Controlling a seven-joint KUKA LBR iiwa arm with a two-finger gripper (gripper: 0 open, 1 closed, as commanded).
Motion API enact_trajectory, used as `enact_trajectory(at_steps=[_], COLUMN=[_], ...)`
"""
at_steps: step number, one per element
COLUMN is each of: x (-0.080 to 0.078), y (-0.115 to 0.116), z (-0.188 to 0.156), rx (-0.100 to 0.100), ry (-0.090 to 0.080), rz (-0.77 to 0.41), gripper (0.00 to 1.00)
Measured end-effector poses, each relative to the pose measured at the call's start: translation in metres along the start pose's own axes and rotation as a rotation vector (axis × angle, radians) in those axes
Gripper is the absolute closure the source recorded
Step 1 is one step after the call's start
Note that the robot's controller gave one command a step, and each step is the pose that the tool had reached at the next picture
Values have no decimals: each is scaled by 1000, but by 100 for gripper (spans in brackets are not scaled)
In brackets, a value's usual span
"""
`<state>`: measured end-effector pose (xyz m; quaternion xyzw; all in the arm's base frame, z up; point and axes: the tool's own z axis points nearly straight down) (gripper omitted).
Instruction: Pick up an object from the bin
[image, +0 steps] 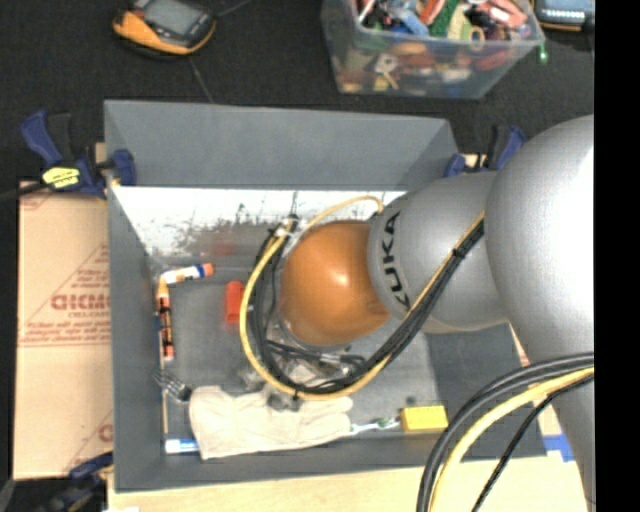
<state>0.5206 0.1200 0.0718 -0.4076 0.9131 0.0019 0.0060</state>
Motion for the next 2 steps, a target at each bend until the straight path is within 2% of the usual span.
enact_trajectory(at_steps=[1,2], x=[1,0], y=[1,0], z=[-19,-55], rx=[-3,-1], ry=[4,2], rz=[3,3], gripper=[100,100])
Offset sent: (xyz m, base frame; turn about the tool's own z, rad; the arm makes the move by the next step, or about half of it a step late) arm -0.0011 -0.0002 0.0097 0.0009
